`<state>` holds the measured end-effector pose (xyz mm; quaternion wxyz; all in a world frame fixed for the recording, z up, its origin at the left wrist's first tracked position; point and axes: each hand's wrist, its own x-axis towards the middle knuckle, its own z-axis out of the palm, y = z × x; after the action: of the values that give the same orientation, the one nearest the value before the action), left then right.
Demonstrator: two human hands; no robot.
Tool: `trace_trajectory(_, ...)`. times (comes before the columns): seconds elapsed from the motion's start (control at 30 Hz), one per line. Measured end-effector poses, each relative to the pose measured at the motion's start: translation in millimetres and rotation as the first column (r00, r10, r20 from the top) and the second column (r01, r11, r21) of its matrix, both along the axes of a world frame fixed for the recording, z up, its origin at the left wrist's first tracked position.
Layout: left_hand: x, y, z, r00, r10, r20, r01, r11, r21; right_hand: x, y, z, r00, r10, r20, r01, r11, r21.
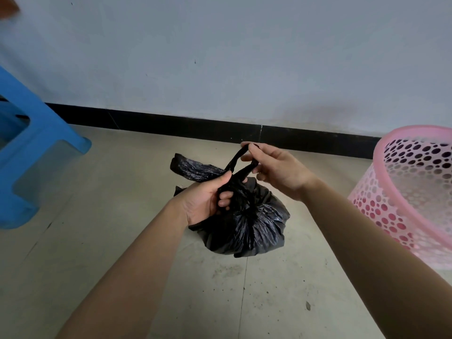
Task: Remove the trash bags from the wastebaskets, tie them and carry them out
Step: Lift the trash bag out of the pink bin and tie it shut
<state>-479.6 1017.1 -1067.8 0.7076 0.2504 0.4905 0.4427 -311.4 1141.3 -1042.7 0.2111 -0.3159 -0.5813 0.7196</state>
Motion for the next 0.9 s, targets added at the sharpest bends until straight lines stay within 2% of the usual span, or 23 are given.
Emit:
trace_trajectory(0.1, 1.7, 0.4, -1.6, 0.997, 0.003, 0.08, -0.007, 0.999, 0.039, -12.2, -3.1, 6.2, 0.986, -0.155, -0.068, 0.159, 0.985, 0.067)
trace_trajectory(0.13, 1.1, -0.1, -1.5, 0.992, 0.029, 0.127, -0.035, 0.998, 0.047, -14.1, -3.9, 7.9, 0.971, -0.213, -0.108, 0.218, 0.975, 0.034)
trace_trajectory(0.2, -2.3, -2.4, -3.1, 0.96, 0.121, 0.254, -0.142, 0.987, 0.068, -14.2, -3.5, 10.3, 0.925, -0.308, -0.222, 0.28, 0.948, -0.149)
trace_trajectory(0.3, -5.0, -6.0, -5.0, 0.902, 0.201, 0.382, -0.259, 0.96, 0.104, -9.2, -2.0, 14.4, 0.861, -0.385, -0.333, 0.243, 0.886, -0.395)
trace_trajectory(0.37, -4.7, -6.6, -5.5, 0.892, 0.221, 0.395, -0.279, 0.956, 0.093, -7.6, -4.5, 18.1, 0.843, -0.406, -0.353, 0.184, 0.834, -0.52)
trace_trajectory(0.43, -5.7, -4.5, -5.6, 0.884, 0.272, 0.379, -0.312, 0.949, 0.047, -5.5, -9.4, 21.9, 0.862, -0.366, -0.349, 0.111, 0.81, -0.576)
trace_trajectory(0.6, -11.2, 1.8, -4.3, 0.897, 0.355, 0.263, -0.364, 0.931, -0.015, 5.6, -12.2, 13.2, 0.953, -0.171, -0.251, 0.003, 0.831, -0.556)
trace_trajectory(0.7, -6.3, 3.7, -5.2, 0.889, 0.419, 0.182, -0.434, 0.9, 0.048, 13.2, -10.8, 5.1, 0.992, 0.068, -0.107, -0.115, 0.841, -0.529)
trace_trajectory(0.77, -1.4, 2.6, -5.2, 0.868, 0.459, 0.187, -0.48, 0.873, 0.083, 16.5, -8.5, 0.6, 0.979, 0.2, -0.03, -0.187, 0.838, -0.513)
trace_trajectory(0.83, -0.9, 1.4, -8.0, 0.876, 0.449, 0.179, -0.471, 0.875, 0.111, 20.0, -3.2, -1.3, 0.963, 0.256, 0.086, -0.188, 0.863, -0.468)
trace_trajectory(0.9, -3.8, 0.4, -11.7, 0.926, 0.374, 0.047, -0.376, 0.911, 0.169, 23.3, 3.1, -2.5, 0.917, 0.272, 0.291, -0.179, 0.934, -0.309)
